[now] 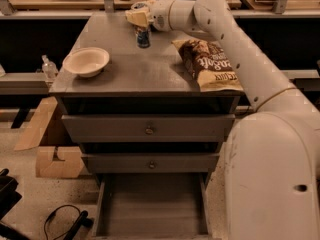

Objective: Place redbull can into bottom drawer

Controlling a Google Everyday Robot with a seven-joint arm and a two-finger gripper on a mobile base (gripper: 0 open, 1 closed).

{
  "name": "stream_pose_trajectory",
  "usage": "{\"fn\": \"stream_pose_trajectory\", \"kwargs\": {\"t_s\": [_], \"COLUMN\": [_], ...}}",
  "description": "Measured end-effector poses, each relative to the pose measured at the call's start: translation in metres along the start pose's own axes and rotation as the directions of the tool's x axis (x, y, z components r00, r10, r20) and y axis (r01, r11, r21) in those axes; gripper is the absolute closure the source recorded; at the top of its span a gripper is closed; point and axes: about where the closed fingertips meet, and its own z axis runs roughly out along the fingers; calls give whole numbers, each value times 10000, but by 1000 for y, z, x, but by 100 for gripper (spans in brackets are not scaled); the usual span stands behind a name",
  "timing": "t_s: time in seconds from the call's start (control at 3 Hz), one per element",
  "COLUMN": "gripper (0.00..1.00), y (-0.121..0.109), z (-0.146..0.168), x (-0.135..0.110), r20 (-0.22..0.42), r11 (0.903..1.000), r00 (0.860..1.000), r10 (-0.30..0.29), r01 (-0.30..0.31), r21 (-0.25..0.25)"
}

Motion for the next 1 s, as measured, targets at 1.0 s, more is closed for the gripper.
{"fn": "stream_pose_trajectory", "kwargs": {"t_s": [1.0], "gripper": [100], "y": [127], "z": [-139], "x": [-70], "r20": [707], "r11": [9960], "r00": [9941], "r10": [-822], "r01": [844], "r21": [-280]}}
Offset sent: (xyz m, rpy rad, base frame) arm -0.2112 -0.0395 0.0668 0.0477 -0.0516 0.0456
